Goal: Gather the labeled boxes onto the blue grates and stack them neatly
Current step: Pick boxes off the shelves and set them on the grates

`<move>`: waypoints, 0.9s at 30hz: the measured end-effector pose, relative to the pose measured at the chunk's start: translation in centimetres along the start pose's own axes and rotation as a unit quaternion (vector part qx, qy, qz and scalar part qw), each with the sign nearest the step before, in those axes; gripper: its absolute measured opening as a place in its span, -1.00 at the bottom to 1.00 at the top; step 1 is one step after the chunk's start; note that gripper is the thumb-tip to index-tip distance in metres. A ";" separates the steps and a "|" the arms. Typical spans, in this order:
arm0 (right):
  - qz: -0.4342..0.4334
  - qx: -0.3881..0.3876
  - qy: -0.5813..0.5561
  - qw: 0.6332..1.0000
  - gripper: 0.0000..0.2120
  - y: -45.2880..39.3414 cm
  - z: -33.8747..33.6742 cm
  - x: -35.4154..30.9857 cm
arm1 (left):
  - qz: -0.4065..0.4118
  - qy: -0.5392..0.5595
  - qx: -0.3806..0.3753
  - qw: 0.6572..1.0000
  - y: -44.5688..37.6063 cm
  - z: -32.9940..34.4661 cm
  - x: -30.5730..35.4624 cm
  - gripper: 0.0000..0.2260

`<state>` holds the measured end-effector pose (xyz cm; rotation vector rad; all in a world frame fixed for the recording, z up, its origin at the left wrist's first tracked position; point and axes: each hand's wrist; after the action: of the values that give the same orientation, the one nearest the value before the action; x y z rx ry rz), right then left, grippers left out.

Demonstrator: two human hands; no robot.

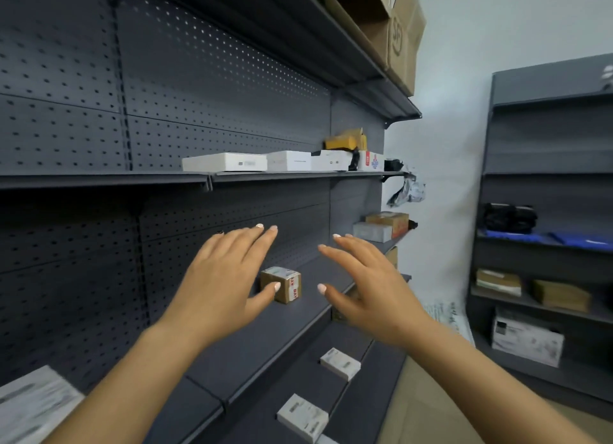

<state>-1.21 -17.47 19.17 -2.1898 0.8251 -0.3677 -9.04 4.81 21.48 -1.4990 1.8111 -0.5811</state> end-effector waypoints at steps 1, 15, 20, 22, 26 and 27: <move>0.004 0.003 0.006 1.000 -0.49 -0.7 0.4 1.0 | 0.003 0.000 0.001 1.000 -1.1 0.9 -0.2 -0.35; -0.011 0.009 -0.013 1.000 -0.48 -7.5 6.4 16.6 | -0.011 -0.037 -0.015 0.999 -13.6 11.4 1.3 -0.34; -0.053 0.006 -0.028 0.998 -0.46 -10.7 8.1 24.2 | -0.044 -0.089 -0.030 0.995 -18.2 14.7 2.8 -0.32; -0.067 0.003 -0.047 0.997 -0.44 -12.4 8.7 27.0 | -0.068 -0.100 -0.027 0.992 -20.3 15.7 3.4 -0.32; -0.102 0.008 -0.081 0.991 -0.45 -16.2 10.2 31.6 | -0.100 -0.099 -0.013 0.990 -23.7 17.1 4.3 -0.31; -0.108 0.017 -0.092 0.990 -0.46 -17.1 10.6 32.4 | -0.107 -0.096 -0.010 0.990 -24.3 17.4 4.3 -0.31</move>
<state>35.92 -24.35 24.76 -2.2484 0.4796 -0.2781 19.58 -3.26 26.72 -1.7148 1.5255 -0.5039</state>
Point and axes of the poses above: each hand's wrist, its own y-axis away from the middle knuckle, its own z-axis out of the palm, x = y × z, and after that the axes turned 4 degrees about y, right-handed
